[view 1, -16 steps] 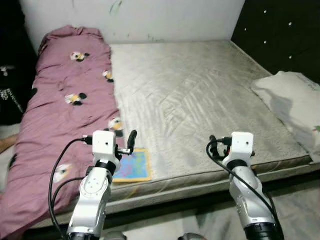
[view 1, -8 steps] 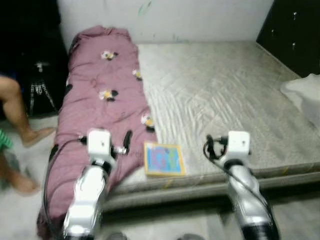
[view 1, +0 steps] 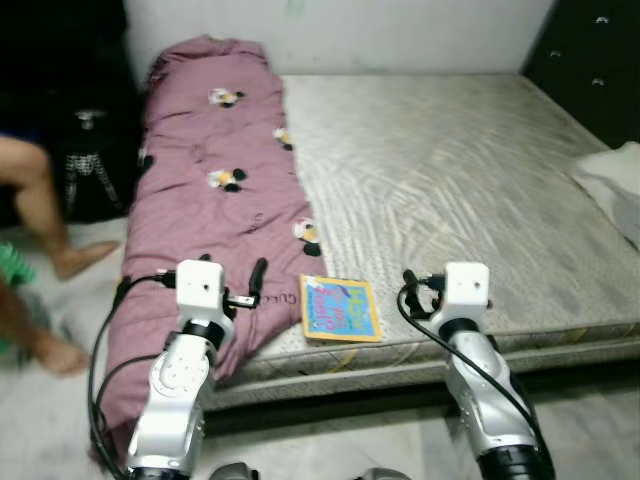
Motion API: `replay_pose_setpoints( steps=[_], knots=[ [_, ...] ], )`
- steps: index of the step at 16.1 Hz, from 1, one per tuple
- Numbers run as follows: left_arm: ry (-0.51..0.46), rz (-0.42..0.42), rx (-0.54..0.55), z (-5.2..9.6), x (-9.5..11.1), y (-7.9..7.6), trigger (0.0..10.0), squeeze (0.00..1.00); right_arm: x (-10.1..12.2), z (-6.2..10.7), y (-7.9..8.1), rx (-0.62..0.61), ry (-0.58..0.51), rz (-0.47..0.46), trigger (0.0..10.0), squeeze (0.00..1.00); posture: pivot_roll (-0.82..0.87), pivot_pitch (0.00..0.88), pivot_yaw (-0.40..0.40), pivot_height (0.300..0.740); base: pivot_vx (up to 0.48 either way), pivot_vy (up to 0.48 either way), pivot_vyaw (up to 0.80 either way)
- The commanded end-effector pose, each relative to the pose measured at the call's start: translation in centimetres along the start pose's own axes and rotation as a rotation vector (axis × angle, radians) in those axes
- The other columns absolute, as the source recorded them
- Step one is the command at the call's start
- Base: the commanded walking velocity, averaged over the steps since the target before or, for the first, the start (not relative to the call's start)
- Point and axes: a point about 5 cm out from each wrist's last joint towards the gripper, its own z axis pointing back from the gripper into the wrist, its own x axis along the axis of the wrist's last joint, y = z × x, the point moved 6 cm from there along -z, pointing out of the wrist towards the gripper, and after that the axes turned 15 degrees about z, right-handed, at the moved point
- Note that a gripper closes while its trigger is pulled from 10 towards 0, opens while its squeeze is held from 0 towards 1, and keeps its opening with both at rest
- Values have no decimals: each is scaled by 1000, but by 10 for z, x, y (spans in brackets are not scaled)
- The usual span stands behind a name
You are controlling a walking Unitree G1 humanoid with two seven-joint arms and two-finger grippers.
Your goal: Clean up the room
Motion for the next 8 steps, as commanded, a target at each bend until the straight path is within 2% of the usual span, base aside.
replay_pose_setpoints(
  steps=[1,2,8],
  knots=[
    [-16,1,-9,1,5,-1,10000,0,6,0,-5,-12,-22,-2,10000,0,-23,0,-49,740,292,0,469],
    [-16,1,-10,1,5,-1,10000,0,6,0,-5,-13,-21,-2,10000,0,-23,0,-49,740,296,0,444],
    [-14,4,-13,1,4,-2,10000,0,6,-2,-5,-11,-19,-2,10000,0,-21,0,-55,740,324,0,0]
  ],
)
